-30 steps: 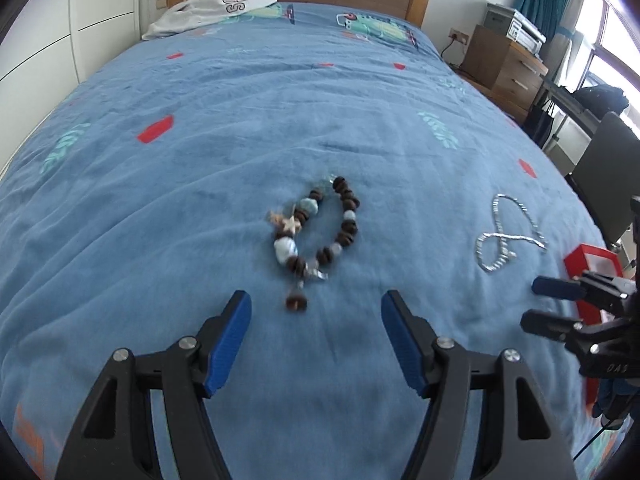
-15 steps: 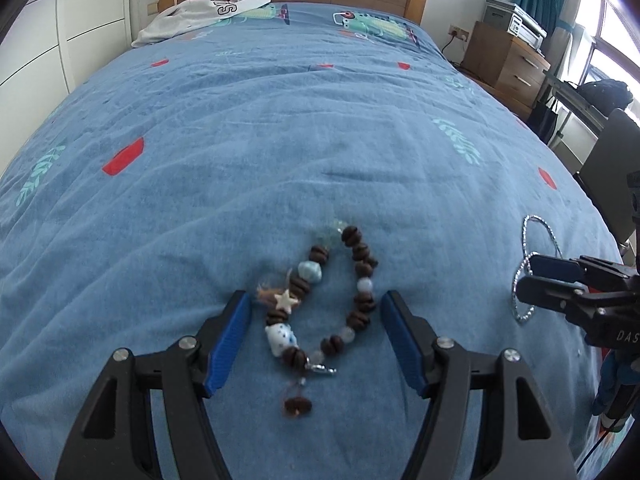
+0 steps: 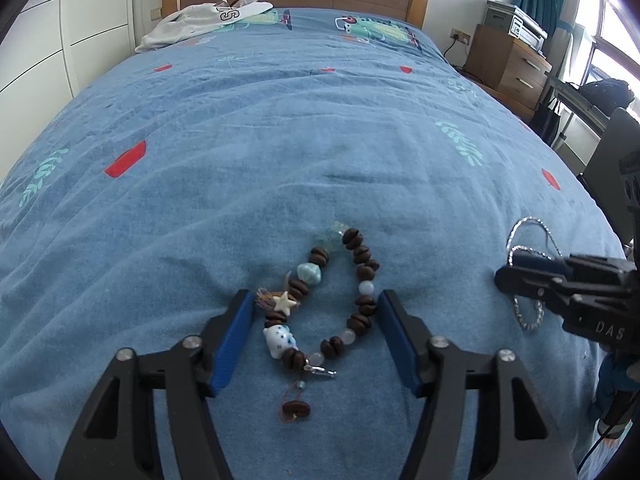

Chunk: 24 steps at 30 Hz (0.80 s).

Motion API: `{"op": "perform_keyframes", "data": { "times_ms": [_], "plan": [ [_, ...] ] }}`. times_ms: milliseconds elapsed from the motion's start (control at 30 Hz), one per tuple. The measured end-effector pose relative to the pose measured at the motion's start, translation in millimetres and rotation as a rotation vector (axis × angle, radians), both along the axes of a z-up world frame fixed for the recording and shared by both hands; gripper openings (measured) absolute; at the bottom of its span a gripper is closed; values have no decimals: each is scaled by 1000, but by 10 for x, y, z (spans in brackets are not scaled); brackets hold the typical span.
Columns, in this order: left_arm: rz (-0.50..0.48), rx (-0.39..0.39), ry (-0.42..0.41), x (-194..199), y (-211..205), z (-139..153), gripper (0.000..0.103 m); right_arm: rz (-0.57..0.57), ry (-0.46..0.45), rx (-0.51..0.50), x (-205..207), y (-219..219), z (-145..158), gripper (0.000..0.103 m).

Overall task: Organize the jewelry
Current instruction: 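Grasp the beaded bracelet with left tool while right tool grasps the silver chain necklace, then carry the bracelet and necklace into the red box and open both tools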

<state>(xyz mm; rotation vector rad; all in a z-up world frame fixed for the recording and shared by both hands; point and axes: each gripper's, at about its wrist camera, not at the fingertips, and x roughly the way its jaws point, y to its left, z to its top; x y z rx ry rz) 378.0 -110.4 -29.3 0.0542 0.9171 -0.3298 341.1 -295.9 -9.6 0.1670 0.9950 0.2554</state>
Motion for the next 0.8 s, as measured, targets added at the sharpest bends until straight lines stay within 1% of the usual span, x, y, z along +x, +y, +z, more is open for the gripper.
{"op": "perform_keyframes", "data": {
  "times_ms": [33, 67, 100, 167, 233, 400, 433, 567, 733, 800],
  "plan": [
    [0, -5, 3, -5, 3, 5, 46, 8, 2, 0, -20, 20, -3, 17],
    [1, -8, 6, -9, 7, 10, 39, 19, 4, -1, -50, 49, -8, 15],
    [2, -13, 9, -12, 13, 15, 36, 27, 5, -1, -82, 72, -11, 12],
    [2, -23, 18, -32, 24, 23, 22, 44, 10, 14, -154, 117, -15, 8],
    [1, -36, 29, -61, 45, 38, 17, 70, 16, 30, -253, 191, -22, 7],
    [-7, -37, 35, -253, 71, 101, 12, 133, 15, 58, -584, 386, -20, 6],
    [-5, -37, 36, -305, 84, 116, 9, 141, 11, 65, -654, 431, -20, 6],
    [12, -49, 41, -546, 166, 198, 9, 167, -5, 98, -958, 520, 49, 6],
    [9, -49, 37, -920, 245, 366, 9, 192, -35, 123, -1366, 566, 241, 6],
    [6, -53, 32, -1075, 273, 453, 9, 192, -52, 133, -1526, 607, 366, 6]
  ]
}}
